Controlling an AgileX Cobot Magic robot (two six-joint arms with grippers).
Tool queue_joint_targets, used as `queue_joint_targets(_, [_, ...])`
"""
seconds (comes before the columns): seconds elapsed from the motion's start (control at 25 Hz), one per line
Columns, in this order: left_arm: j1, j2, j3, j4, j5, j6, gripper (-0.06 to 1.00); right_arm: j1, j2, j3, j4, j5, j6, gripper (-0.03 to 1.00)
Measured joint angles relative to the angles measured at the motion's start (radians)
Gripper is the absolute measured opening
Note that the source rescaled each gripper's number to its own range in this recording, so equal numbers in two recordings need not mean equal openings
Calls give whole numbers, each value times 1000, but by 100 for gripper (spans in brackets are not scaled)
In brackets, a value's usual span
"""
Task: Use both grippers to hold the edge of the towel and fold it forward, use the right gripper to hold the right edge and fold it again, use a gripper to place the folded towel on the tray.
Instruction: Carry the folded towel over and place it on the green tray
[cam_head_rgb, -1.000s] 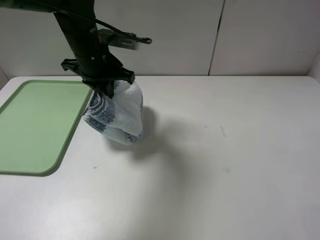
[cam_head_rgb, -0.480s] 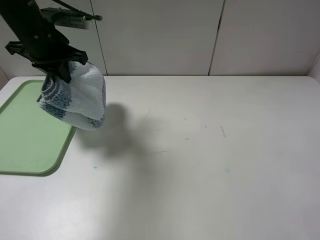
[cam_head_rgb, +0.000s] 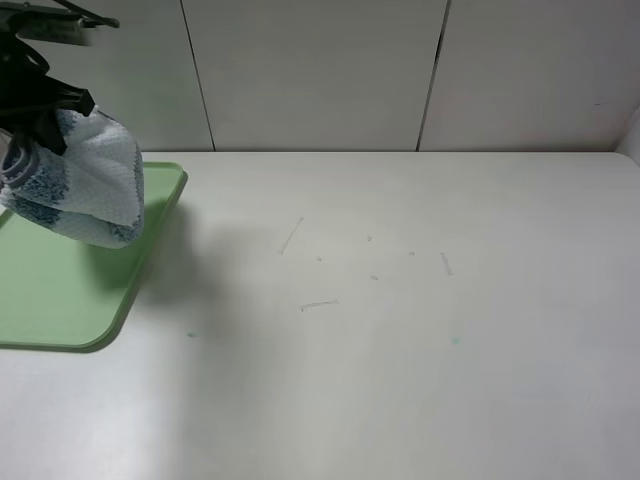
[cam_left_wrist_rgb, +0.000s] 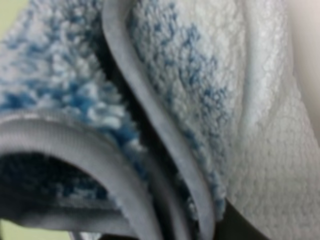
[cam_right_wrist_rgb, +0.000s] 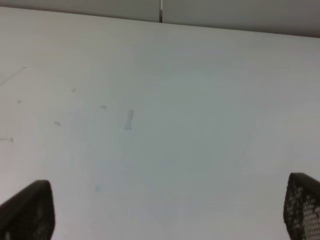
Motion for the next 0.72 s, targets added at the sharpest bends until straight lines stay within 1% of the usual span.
queue_joint_targets(0.08, [28, 0, 11, 0, -39, 11, 11, 0, 0, 0, 0, 0, 0, 100])
queue_joint_targets(0.16, [60, 0, 45, 0, -116, 21, 11, 0, 0, 0, 0, 0, 0, 100])
queue_joint_targets(0.36, [111, 4, 146, -1, -286, 26, 11, 0, 0, 0, 0, 0, 0, 100])
queue_joint_targets(0.56, [152, 4, 227, -1, -406, 26, 11, 0, 0, 0, 0, 0, 0, 100])
queue_joint_targets(0.72, [162, 4, 278, -1, -481, 26, 11, 0, 0, 0, 0, 0, 0, 100])
